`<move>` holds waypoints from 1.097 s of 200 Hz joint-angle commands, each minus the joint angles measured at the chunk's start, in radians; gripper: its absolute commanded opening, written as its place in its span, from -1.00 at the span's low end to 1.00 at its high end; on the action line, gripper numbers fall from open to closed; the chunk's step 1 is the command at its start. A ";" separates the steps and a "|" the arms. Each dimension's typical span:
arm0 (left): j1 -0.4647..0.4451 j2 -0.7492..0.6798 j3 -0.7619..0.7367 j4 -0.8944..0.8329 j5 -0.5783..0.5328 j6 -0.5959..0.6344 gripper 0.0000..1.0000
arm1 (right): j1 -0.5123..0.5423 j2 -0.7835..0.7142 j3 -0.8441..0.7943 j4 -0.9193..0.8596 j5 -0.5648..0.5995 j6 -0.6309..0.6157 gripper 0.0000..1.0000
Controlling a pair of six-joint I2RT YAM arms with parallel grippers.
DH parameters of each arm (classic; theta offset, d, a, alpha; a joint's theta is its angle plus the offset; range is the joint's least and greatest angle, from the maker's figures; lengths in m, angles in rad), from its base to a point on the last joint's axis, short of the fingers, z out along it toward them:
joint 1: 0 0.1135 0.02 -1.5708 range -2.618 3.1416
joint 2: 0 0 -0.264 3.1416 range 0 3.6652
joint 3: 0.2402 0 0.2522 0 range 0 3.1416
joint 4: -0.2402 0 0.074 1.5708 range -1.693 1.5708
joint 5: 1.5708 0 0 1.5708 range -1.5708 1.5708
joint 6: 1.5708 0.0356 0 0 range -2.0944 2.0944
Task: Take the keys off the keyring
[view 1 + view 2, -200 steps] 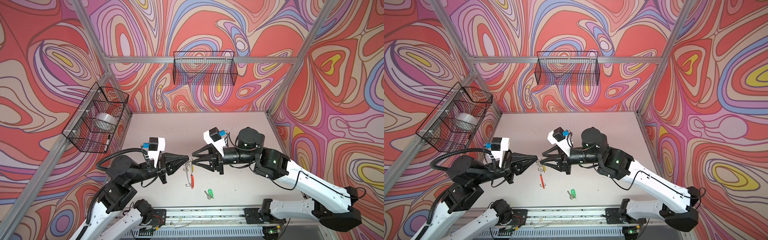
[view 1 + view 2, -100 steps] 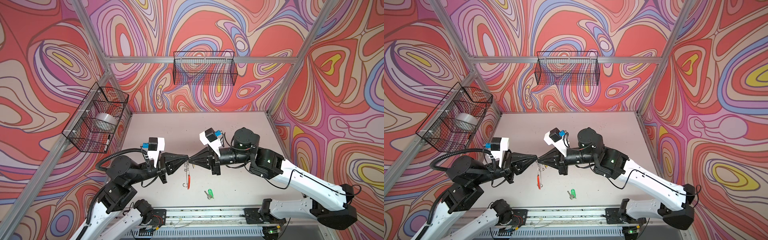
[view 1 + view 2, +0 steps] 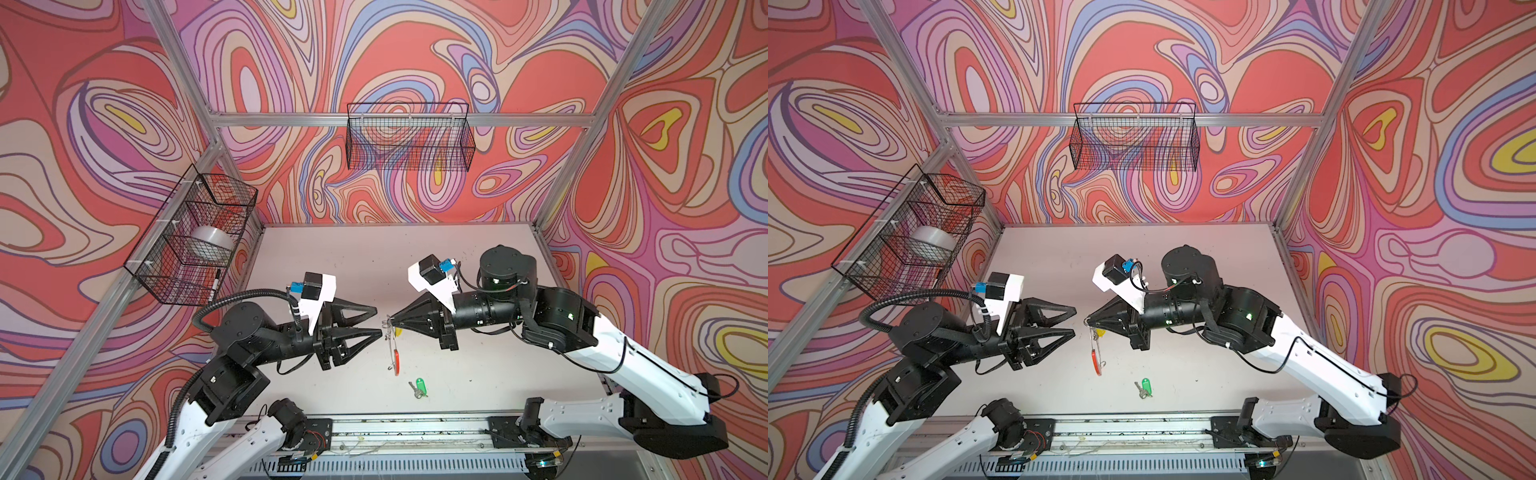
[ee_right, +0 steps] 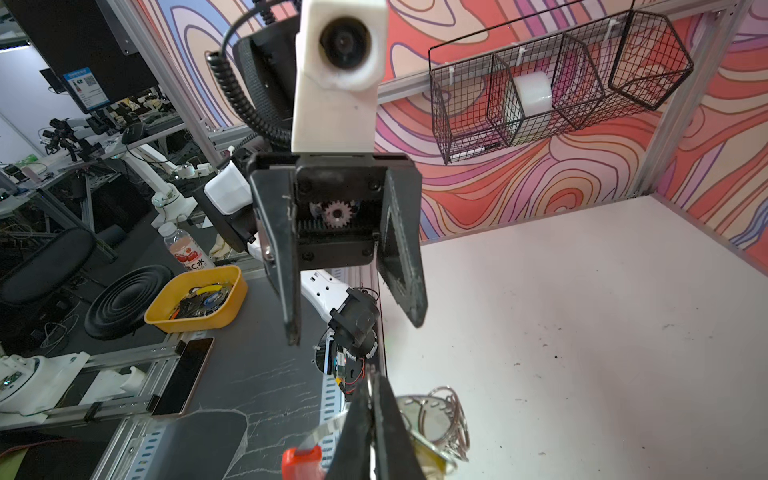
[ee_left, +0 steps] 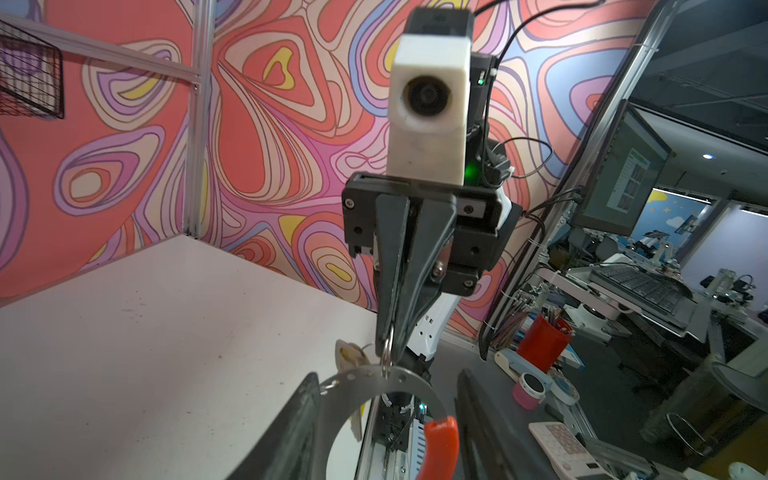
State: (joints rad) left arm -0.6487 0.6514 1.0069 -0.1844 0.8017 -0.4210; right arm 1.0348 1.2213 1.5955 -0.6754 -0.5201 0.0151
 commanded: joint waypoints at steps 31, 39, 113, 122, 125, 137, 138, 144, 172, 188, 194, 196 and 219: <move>0.042 0.091 -0.106 0.468 0.277 -0.401 -0.16 | -0.007 0.006 0.014 -0.096 -0.021 -0.049 -1.00; 0.041 0.101 -0.109 0.480 0.284 -0.409 -0.21 | -0.007 0.004 0.014 -0.098 -0.019 -0.049 -1.00; 0.041 0.093 -0.018 0.163 0.261 -0.205 -0.47 | -0.016 0.034 0.071 -0.165 -0.020 -0.058 -1.00; 0.041 0.087 0.002 0.095 0.253 -0.152 -0.47 | -0.017 0.041 0.084 -0.174 -0.022 -0.060 -1.00; 0.041 0.085 0.009 0.073 0.249 -0.137 -0.47 | -0.018 0.043 0.086 -0.176 -0.022 -0.060 -1.00; 0.041 0.085 0.033 0.003 0.239 -0.091 -0.47 | -0.018 0.051 0.096 -0.179 -0.024 -0.058 -1.00; 0.041 0.085 0.034 -0.001 0.240 -0.088 -0.47 | -0.017 0.051 0.097 -0.179 -0.025 -0.059 -1.00; 0.041 0.084 0.041 -0.016 0.237 -0.077 -0.48 | -0.018 0.057 0.102 -0.181 -0.026 -0.060 -1.00; 0.041 0.088 0.053 -0.048 0.225 -0.052 -0.47 | -0.018 0.077 0.124 -0.190 -0.038 -0.057 -1.00; 0.041 0.094 0.059 -0.059 0.219 -0.041 -0.48 | -0.018 0.083 0.129 -0.189 -0.041 -0.055 -1.00; 0.042 0.097 0.062 -0.067 0.215 -0.034 -0.48 | -0.018 0.085 0.128 -0.185 -0.043 -0.053 -1.00; 0.041 0.097 0.062 -0.069 0.214 -0.033 -0.48 | -0.018 0.085 0.130 -0.184 -0.043 -0.053 -1.00; 0.041 0.100 0.070 -0.102 0.199 -0.014 -0.47 | -0.018 0.087 0.137 -0.184 -0.057 -0.052 -1.00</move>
State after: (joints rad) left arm -0.6086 0.7486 1.0477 -0.2195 1.0187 -0.4843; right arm 1.0203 1.3056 1.7027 -0.8608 -0.5480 -0.0330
